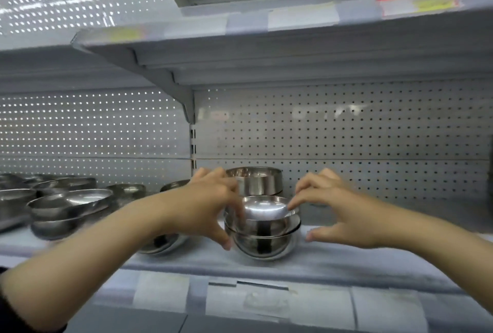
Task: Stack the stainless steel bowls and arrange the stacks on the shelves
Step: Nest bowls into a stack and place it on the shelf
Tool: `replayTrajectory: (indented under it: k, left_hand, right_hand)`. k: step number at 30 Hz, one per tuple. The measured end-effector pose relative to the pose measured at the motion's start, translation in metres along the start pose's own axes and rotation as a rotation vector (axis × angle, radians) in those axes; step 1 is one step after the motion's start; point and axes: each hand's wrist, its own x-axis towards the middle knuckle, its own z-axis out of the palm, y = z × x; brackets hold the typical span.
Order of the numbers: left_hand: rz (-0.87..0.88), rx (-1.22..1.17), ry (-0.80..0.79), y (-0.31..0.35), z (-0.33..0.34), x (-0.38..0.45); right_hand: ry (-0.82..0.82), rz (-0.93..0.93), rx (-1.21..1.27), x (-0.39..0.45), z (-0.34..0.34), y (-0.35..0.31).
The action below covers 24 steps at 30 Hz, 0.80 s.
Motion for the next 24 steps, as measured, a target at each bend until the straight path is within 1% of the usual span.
replayTrajectory:
  k: [6,12,24]
  left_hand:
    - [0.081,0.08,0.04,-0.003,0.01,0.007]
    - [0.115,0.146,0.074,-0.004,0.016,0.007]
    - [0.144,0.11,0.111,-0.006,0.016,0.008]
  right_hand:
    - [-0.037,0.057,-0.096,0.006,0.008,-0.013]
    - [-0.049,0.034,-0.151,0.012,0.011,-0.013]
    - [-0.062,0.003,-0.167,0.016,0.008,-0.016]
